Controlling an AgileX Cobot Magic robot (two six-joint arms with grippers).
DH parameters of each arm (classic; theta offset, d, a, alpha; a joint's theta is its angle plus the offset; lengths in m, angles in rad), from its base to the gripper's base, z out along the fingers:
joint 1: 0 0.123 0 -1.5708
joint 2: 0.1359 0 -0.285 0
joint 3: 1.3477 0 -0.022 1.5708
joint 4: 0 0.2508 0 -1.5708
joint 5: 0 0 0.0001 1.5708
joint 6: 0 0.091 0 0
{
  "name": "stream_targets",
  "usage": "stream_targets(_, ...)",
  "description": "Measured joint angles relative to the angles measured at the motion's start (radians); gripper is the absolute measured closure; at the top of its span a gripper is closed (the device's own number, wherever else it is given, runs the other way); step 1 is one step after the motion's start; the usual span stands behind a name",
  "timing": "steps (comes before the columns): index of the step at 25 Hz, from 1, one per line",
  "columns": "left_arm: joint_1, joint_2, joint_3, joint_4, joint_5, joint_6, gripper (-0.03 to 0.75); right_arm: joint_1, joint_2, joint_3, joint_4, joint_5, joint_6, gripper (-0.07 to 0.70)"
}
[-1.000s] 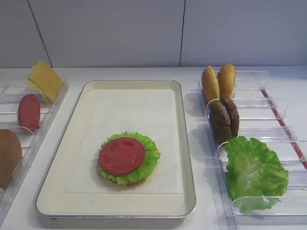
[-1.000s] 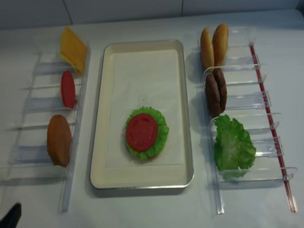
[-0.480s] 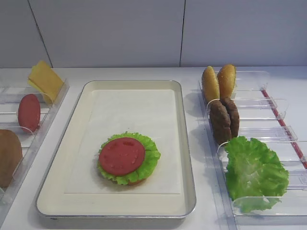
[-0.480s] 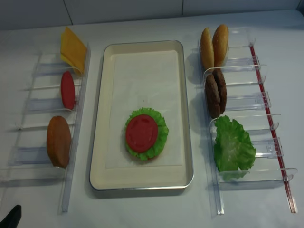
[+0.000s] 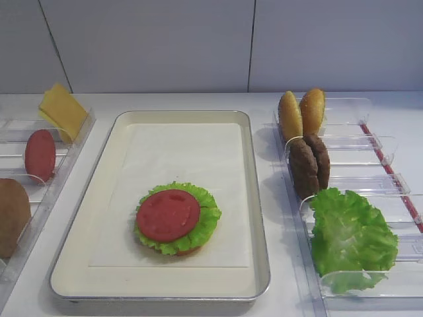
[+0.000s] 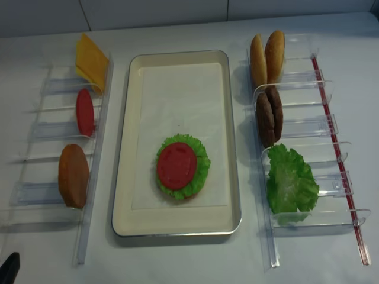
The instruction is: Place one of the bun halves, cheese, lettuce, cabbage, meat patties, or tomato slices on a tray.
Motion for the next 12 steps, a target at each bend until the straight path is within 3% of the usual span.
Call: stream_targets(12, 0.001, -0.059, 0.002, 0.002, 0.005, 0.0, 0.319, 0.0, 0.0, 0.002, 0.0, 0.0, 0.0, 0.184)
